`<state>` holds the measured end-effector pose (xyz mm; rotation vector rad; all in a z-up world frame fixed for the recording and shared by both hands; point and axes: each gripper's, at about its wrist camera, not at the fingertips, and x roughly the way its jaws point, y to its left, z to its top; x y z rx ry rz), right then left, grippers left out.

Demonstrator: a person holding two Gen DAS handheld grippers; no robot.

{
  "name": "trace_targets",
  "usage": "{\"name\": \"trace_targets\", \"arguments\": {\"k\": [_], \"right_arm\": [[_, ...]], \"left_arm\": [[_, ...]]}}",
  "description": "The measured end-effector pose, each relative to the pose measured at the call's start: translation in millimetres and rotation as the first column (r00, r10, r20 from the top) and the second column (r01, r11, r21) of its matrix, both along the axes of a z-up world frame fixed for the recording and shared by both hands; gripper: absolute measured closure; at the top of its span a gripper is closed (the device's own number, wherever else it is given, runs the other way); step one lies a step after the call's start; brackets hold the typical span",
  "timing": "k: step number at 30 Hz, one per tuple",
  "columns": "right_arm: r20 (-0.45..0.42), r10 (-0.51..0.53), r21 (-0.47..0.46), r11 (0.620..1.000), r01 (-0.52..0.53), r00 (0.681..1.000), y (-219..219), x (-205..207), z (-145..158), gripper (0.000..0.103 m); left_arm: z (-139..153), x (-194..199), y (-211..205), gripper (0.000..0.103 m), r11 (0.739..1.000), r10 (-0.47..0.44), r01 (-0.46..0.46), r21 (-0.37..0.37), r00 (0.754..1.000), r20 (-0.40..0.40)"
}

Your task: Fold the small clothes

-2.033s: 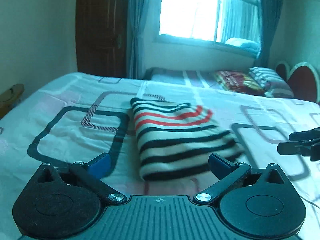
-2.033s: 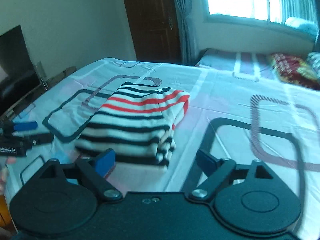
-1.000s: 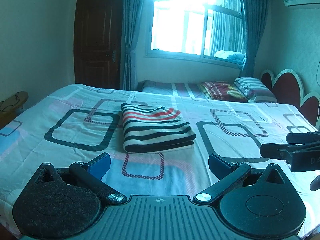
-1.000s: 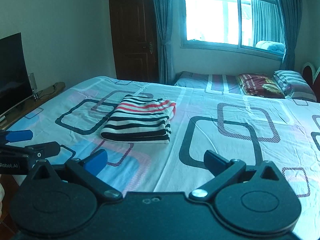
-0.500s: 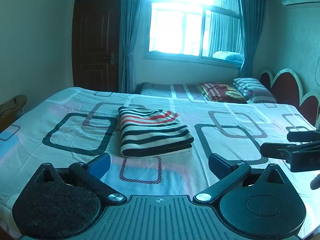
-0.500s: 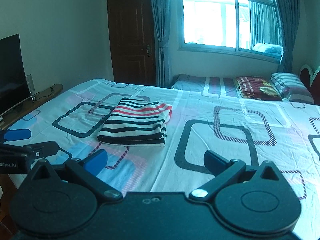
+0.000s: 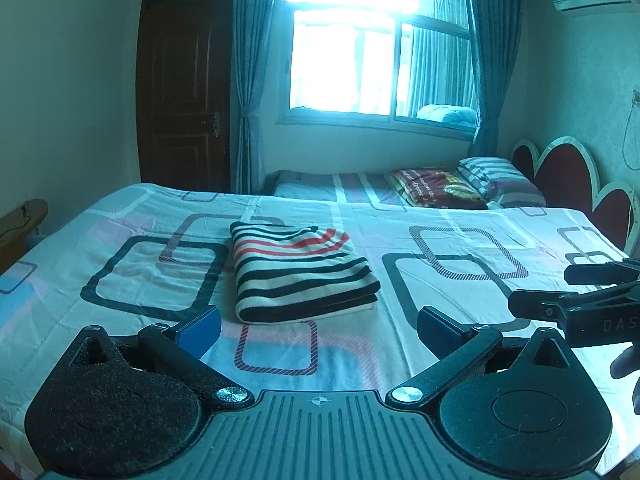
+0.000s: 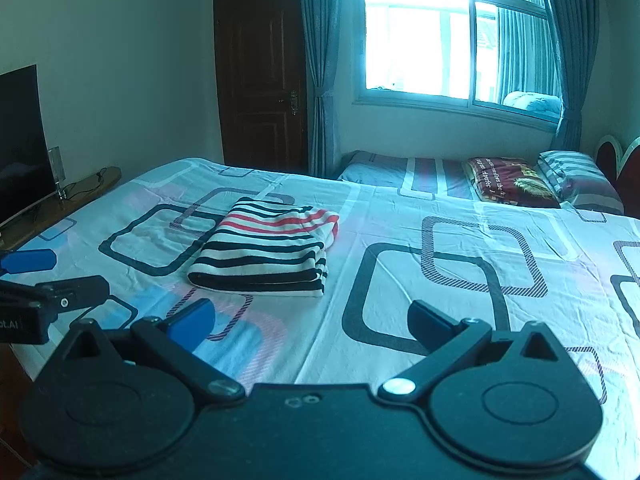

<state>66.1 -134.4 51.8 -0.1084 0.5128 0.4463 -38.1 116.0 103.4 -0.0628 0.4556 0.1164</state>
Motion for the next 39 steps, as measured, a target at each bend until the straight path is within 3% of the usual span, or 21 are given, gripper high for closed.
{"name": "trace_targets", "arguments": {"k": [39], "right_arm": [[-0.001, 0.013, -0.007, 1.0, -0.013, 1.0, 5.8, 2.7, 2.2, 0.001]], "left_arm": [[3.8, 6.7, -0.4, 0.0, 1.0, -0.013, 0.013, 0.013, 1.0, -0.006]]}}
